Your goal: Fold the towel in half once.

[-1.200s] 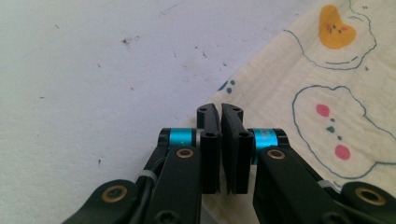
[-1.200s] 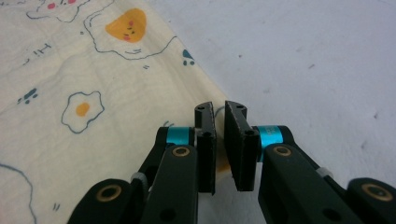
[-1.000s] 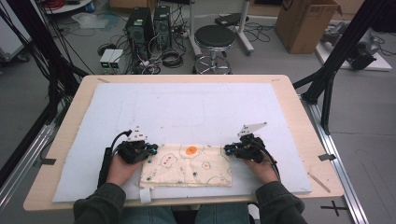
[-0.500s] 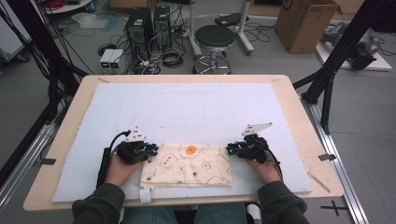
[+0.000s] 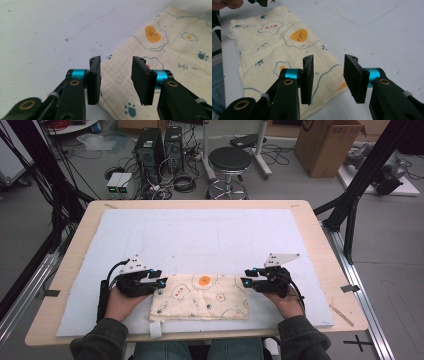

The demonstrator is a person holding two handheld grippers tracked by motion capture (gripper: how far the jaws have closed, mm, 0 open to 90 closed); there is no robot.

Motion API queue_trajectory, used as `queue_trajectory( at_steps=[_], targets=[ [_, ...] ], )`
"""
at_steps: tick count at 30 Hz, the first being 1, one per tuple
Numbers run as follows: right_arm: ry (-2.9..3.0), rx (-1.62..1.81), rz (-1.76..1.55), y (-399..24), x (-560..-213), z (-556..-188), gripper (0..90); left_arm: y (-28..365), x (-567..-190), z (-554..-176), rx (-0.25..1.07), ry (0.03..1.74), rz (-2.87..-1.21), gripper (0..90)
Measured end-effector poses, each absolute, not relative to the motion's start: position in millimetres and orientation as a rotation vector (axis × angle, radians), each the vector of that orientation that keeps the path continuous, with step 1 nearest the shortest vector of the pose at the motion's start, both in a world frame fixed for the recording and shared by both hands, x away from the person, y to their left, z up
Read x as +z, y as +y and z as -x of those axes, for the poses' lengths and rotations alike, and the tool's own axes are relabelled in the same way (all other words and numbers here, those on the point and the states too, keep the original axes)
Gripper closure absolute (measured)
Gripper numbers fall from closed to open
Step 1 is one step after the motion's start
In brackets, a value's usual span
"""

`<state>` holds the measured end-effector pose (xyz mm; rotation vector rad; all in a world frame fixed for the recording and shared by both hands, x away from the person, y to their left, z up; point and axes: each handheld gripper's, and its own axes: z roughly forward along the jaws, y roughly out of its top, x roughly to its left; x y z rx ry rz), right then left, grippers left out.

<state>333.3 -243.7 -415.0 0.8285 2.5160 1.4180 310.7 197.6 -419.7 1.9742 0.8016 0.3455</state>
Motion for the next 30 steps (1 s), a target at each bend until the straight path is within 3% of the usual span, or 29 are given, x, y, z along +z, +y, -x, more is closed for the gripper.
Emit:
queue_trajectory(
  at_steps=[12, 15, 30],
  targets=[
    [2.502, 1.405, -0.847, -248.9, -414.3, -323.0, 48.4, 203.3, -409.2, -293.3, 0.371, 0.809, -1.924, 39.6],
    [2.493, 1.397, -0.854, -250.0, -414.2, -320.3, 44.5, 203.1, -408.9, -290.4, 0.369, 0.807, -1.927, 37.3],
    [2.509, 1.362, -0.844, -244.3, -413.8, -315.6, 42.9, 205.0, -408.9, -288.0, 0.383, 0.802, -1.931, 32.8]
  ],
)
